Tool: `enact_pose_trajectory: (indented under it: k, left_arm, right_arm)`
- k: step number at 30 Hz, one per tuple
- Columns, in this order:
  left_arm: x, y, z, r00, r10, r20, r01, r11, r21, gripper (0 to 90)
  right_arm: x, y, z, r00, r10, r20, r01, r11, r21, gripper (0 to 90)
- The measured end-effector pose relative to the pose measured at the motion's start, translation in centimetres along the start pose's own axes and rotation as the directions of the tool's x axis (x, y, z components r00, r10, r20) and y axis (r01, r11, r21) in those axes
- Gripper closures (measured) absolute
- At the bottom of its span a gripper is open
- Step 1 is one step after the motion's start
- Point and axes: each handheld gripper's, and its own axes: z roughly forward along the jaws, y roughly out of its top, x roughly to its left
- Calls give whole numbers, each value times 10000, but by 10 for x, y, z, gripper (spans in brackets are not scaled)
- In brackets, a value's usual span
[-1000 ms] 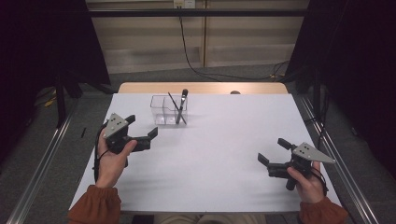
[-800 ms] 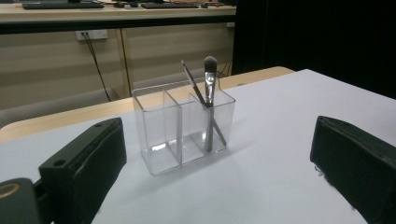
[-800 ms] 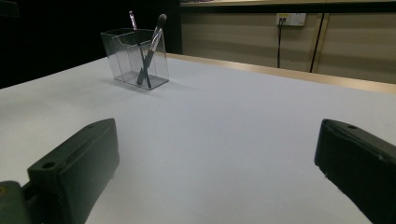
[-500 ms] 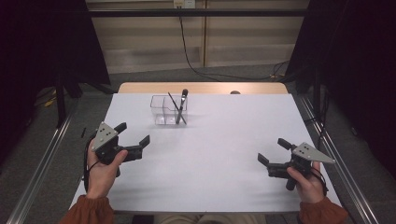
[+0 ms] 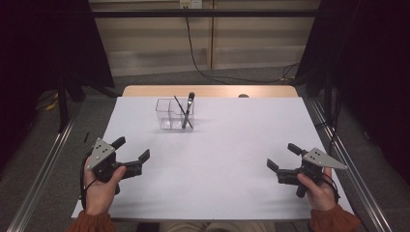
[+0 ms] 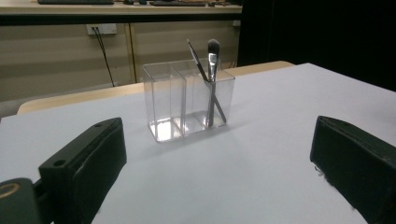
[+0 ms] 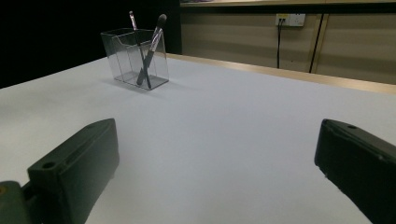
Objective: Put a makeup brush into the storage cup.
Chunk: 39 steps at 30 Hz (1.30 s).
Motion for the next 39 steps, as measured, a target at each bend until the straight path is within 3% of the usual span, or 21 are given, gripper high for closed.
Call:
enact_pose_trajectory:
  k: [12,14,20,26,28,30,32,39]
  left_arm:
    - [-6,-13,-18,10000,-17,-48,18,9997,253,35]
    - [-6,-16,-21,9996,221,-196,-214,9991,363,35]
    - [-7,-24,-27,9998,36,-200,-26,9987,509,37]
    - [-7,-27,-34,9989,-40,-471,55,9995,321,37]
    - [-6,-28,-35,9989,-366,-309,375,9988,314,36]
    - [-5,-29,-36,9990,-125,-424,142,9991,399,36]
    - [-3,-30,-37,9984,-378,-417,394,9985,384,36]
    - [-4,-30,-33,9990,-302,-317,319,9981,529,36]
  right_arm:
    - [-1,0,-1,10000,-27,2,27,10000,22,0]
    - [0,0,-1,10000,-7,11,7,10000,22,0]
    - [-1,0,-1,10000,20,21,-20,10000,25,0]
    - [-1,-1,-2,10000,22,10,-22,10000,31,0]
    - [-1,-1,-2,10000,29,31,-29,10000,56,0]
    - [-1,-1,-2,10000,20,43,-20,10000,73,0]
    - [-1,-1,-2,10000,24,54,-24,10000,81,0]
    - [-2,-1,-1,10000,42,89,-43,9999,100,0]
